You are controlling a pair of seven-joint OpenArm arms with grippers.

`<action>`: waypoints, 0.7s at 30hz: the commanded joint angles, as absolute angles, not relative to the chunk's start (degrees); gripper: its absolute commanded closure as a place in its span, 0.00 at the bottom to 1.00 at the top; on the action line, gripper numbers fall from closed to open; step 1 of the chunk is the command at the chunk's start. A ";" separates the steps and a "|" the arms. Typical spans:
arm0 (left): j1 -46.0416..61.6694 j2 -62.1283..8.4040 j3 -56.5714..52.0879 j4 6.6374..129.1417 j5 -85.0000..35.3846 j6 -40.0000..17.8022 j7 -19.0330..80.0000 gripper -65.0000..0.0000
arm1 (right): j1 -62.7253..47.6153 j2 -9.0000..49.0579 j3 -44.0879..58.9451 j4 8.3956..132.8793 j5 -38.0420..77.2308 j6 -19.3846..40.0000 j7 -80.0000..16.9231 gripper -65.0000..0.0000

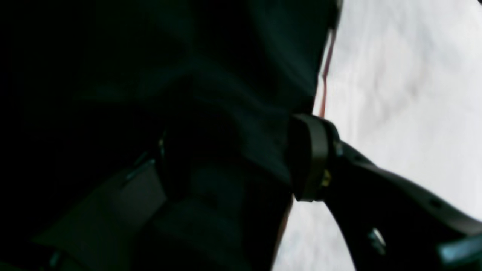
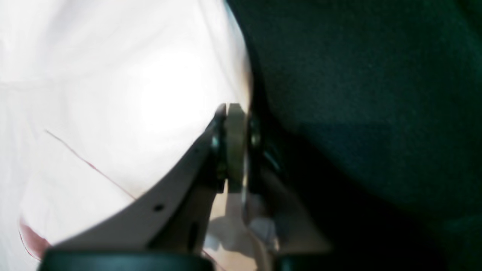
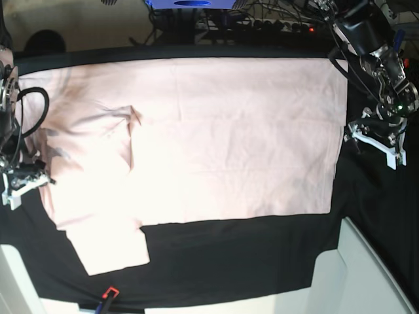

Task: Fold the T-shirt properly
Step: 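Lower both grippers to the shirt's side edges and pinch the fabric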

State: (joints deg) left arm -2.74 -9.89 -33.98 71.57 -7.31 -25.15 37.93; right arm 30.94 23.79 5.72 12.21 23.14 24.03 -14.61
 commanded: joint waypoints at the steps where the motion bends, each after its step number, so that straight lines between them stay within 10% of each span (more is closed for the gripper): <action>1: -4.62 -10.86 -33.98 72.04 -7.87 -25.27 36.70 0.39 | 32.57 24.75 5.76 13.05 23.60 24.66 -13.41 0.98; 9: -9.98 -11.21 -33.80 69.23 -7.87 -25.27 36.70 0.13 | 32.40 24.66 5.67 13.05 23.60 24.66 -13.41 1.00; 21: -21.14 -12.18 -26.77 50.86 -7.96 -24.13 36.35 0.13 | 32.04 24.66 5.76 13.05 23.69 24.66 -13.49 1.00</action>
